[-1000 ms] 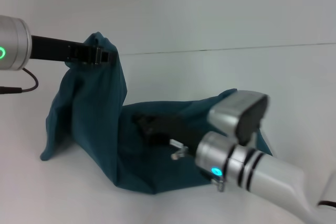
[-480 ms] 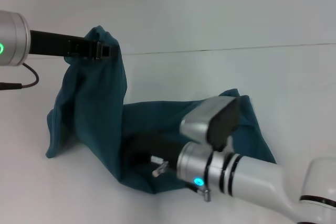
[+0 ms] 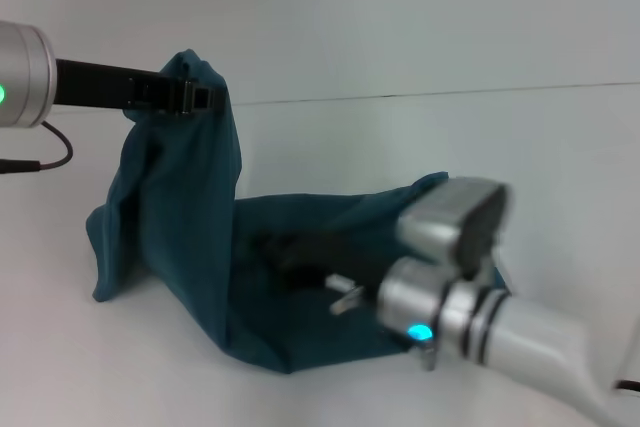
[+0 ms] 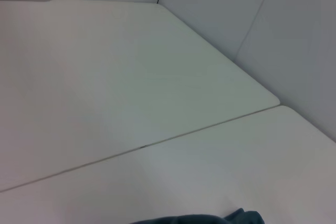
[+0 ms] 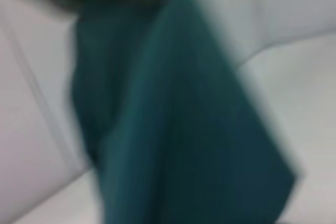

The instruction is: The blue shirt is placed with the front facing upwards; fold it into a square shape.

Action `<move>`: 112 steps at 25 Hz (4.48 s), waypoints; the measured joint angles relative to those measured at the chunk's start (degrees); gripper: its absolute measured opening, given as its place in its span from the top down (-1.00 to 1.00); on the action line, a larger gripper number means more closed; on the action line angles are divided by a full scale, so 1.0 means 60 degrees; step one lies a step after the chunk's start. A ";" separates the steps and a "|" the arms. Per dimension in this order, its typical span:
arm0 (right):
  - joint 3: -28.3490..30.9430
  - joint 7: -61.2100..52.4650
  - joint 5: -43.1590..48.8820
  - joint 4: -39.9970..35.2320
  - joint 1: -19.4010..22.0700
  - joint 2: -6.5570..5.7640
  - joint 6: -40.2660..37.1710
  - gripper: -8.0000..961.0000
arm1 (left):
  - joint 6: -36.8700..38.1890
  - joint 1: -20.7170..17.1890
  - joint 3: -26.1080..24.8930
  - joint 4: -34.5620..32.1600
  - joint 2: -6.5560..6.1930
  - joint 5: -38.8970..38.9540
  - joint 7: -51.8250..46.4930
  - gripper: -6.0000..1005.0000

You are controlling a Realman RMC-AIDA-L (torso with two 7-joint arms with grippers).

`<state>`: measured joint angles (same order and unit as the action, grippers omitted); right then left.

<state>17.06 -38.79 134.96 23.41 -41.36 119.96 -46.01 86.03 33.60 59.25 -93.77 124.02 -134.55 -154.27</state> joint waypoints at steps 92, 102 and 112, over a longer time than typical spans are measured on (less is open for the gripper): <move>-1.4852 -1.6061 0.2816 -1.2800 -0.3272 0.0036 -0.5516 -0.10 | -0.0854 -0.4036 0.2240 0.9295 0.0057 1.3294 1.6809 -0.89; -1.7208 -1.6814 0.2200 -1.1673 -0.3431 0.0108 -0.4232 -0.28 | -0.0724 -0.4191 0.1963 0.9727 0.0082 1.3111 1.7096 -0.89; -1.8499 -1.7591 0.2134 -1.1154 -0.3444 0.0131 -0.3189 -0.28 | -0.0703 -0.4133 0.1931 0.9757 0.0087 1.3107 1.7084 -0.87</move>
<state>-93.94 -144.34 147.77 -43.51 -62.03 120.75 -65.15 81.81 8.80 70.83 -35.23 124.54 -55.90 -51.77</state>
